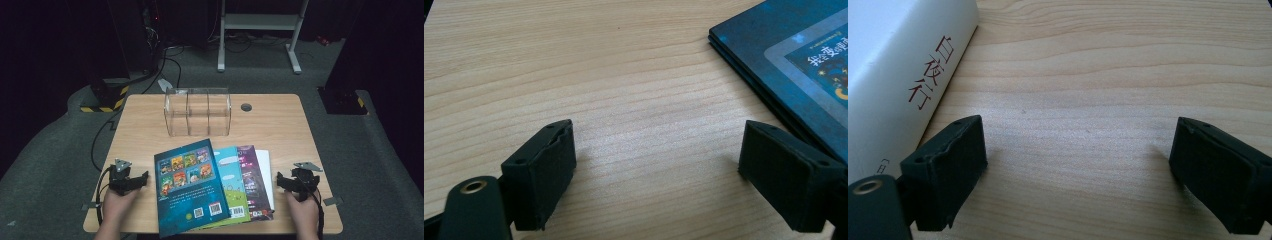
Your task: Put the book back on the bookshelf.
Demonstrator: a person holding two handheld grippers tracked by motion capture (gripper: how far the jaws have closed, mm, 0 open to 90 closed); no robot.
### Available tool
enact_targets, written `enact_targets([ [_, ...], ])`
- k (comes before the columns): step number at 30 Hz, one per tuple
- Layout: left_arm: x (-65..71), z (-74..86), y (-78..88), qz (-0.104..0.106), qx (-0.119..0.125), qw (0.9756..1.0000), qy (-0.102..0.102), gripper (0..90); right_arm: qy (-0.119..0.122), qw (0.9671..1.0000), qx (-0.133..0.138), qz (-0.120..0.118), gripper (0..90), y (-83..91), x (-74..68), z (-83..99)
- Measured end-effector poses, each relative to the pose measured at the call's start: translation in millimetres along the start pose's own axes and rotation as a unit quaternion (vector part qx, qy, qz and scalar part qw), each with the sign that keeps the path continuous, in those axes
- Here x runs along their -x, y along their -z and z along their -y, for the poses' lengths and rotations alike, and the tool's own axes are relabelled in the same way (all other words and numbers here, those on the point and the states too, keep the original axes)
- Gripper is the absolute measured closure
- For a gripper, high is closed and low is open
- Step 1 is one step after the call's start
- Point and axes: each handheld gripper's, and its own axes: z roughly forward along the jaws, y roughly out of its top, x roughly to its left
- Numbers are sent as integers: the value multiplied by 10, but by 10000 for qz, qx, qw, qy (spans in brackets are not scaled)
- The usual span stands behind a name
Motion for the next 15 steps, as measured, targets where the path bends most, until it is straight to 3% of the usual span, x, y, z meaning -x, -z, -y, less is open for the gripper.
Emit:
enact_targets([
  [6, 14, -12, -16, -36, 0, 10000, 34, 142, 249, 9994, -6, -226, 78, 84, -14, 86],
  [15, 4, -12, -16, 17, 2, 10000, -15, 143, 324, 9989, -3, -333, 78, 83, -11, 84],
])
